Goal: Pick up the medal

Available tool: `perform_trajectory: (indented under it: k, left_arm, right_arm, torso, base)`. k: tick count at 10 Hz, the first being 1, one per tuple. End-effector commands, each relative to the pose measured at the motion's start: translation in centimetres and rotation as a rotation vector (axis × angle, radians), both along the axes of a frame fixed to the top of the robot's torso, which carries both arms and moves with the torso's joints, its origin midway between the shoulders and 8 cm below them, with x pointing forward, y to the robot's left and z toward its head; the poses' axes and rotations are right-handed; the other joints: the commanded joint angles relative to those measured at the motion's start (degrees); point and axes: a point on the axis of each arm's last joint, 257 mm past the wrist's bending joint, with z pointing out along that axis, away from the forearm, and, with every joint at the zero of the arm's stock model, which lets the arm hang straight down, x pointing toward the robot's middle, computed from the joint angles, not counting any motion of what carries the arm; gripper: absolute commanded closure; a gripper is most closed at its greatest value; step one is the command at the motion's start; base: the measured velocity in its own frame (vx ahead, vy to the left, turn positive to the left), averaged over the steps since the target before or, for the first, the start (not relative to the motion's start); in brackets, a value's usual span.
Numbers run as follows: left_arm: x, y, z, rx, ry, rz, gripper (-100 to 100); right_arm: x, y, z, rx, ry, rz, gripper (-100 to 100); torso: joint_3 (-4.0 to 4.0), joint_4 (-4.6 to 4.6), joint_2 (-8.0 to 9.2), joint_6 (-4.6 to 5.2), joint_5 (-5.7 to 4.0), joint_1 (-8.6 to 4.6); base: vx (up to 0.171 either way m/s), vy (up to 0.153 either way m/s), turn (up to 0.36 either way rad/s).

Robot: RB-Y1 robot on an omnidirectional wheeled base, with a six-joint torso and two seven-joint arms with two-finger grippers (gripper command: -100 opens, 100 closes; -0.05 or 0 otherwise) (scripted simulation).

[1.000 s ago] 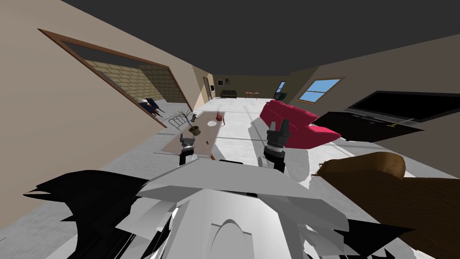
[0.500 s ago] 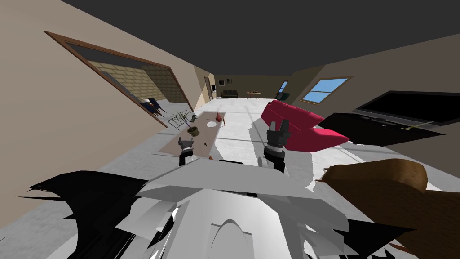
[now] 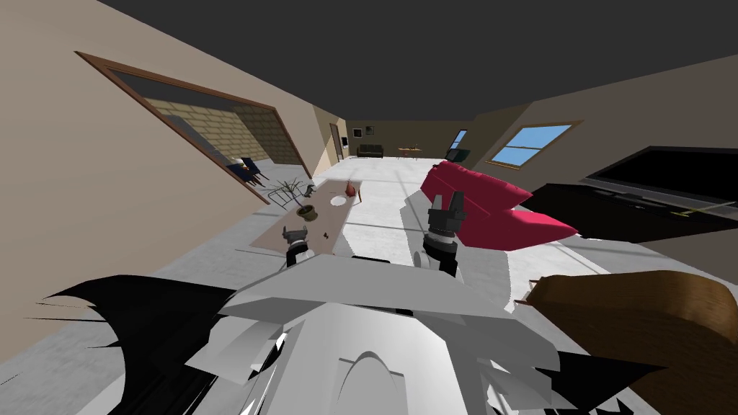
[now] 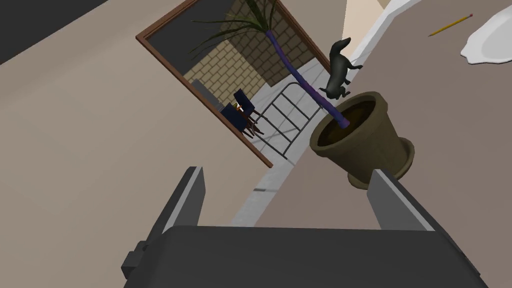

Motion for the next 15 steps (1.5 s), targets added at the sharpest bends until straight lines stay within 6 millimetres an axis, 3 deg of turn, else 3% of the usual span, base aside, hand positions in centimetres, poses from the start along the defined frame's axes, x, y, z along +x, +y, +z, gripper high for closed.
perform_trajectory:
  k: [1, 5, 10, 15]
  left_arm:
    - [-0.9, 1.3, -1.4, -0.062, -0.018, 0.052, -100]
    - [-3.1, 2.9, -4.5, -0.174, -0.045, 0.148, -100]
    - [-5.7, 3.6, -8.2, -0.288, -0.063, 0.246, -100]
    - [-9.2, 2.8, -13.7, -0.45, -0.091, 0.384, -100]
  right_arm:
    - [0.0, 0.0, 0.0, 0.0, 0.0, 0.0, 0]
    - [0.0, 0.0, 0.0, 0.0, 0.0, 0.0, 0]
    - [0.0, 0.0, 0.0, 0.0, 0.0, 0.0, 0]
    - [0.0, 0.0, 0.0, 0.0, 0.0, 0.0, 0]
  torso:
    - [0.0, 0.0, 0.0, 0.0, 0.0, 0.0]
    - [0.02, 0.01, 0.03, 0.0, -0.01, 0.0]
    - [0.09, 0.03, 0.15, 0.0, 0.03, 0.15]
    - [0.04, 0.01, 0.08, 0.01, 0.01, 0.11]
  base:
    - [0.134, -0.034, 0.055]
    - [0.122, -0.05, 0.04]
    - [0.091, -0.016, 0.033]
    - [0.135, -0.03, 0.044]
